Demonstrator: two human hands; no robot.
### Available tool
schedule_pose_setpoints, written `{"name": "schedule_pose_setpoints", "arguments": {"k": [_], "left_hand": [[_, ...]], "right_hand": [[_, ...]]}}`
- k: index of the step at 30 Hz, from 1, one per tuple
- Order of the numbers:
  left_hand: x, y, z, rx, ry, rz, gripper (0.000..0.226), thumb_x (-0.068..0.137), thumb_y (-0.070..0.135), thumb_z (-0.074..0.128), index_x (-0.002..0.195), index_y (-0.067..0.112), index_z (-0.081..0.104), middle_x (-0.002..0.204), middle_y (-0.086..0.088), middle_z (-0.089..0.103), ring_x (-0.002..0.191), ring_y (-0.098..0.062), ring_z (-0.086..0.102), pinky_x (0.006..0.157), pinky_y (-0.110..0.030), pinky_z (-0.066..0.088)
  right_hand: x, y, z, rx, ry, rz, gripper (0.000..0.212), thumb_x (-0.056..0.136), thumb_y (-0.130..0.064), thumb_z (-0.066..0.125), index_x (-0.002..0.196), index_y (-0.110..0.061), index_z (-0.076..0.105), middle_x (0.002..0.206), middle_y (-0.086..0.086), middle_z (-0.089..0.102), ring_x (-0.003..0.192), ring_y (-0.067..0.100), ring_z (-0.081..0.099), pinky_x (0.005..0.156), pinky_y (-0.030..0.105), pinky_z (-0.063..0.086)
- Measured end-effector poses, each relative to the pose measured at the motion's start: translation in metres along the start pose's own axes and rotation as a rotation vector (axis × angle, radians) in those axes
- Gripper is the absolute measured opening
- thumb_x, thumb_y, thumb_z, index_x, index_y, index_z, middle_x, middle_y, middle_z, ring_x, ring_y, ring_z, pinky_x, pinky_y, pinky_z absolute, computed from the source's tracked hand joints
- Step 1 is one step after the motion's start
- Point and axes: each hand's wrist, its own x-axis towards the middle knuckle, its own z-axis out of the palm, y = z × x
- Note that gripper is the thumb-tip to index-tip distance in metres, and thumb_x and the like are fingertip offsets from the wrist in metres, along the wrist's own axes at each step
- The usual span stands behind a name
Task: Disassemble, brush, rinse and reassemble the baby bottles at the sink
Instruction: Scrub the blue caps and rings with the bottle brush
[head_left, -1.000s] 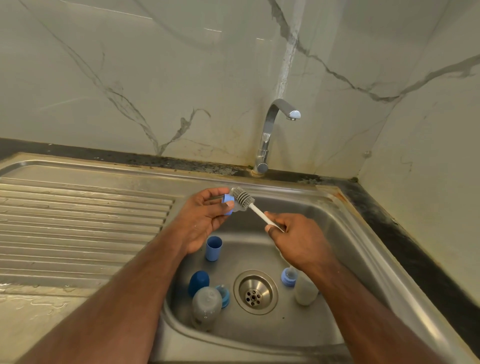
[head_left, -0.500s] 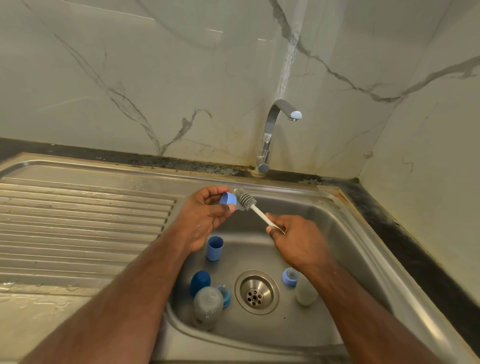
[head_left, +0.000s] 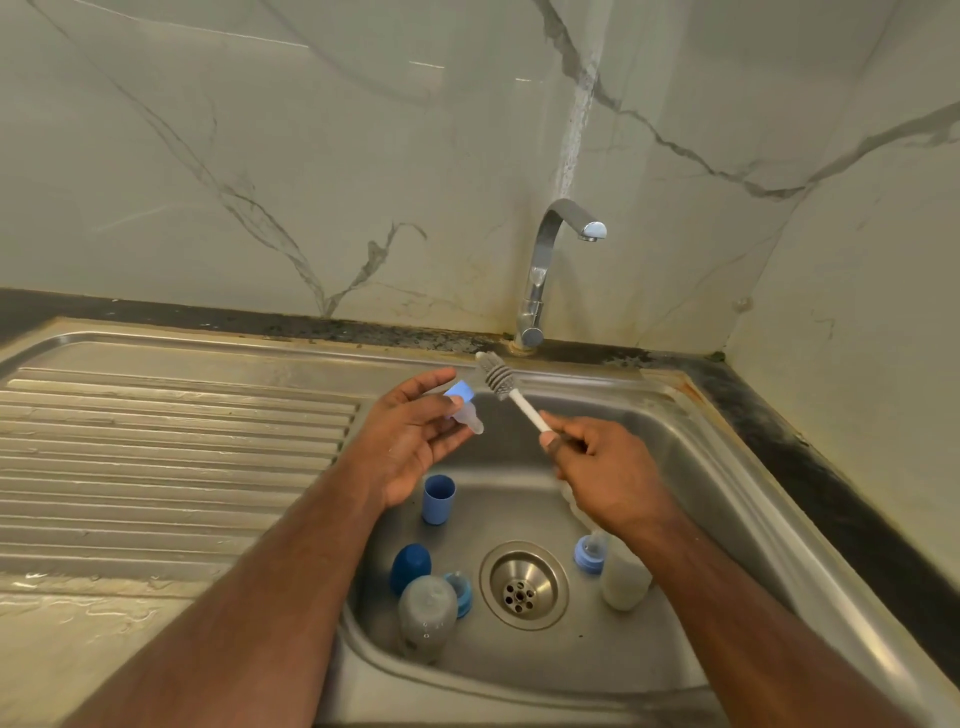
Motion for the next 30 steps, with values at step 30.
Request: {"name": "schedule_pose_setpoints", "arguments": {"k": [30], "left_hand": [[0.006, -0.002, -0.004, 0.043, 0.09, -0.022, 0.05, 0.081, 0.025, 0.079, 0.123, 0.003, 0.065, 0.114, -0.017, 0.073, 0.101, -0.023, 0.072, 0.08, -0.032, 0.06]], "right_hand": [[-0.009, -0.008, -0.011, -0.301, 0.011, -0.167, 0.037, 0.099, -0.036, 0.056, 0.136, -0.043, 0.058, 0.101, -0.017, 0.065, 0.084, 0.004, 0.058, 0.078, 0.025, 0.05]]}}
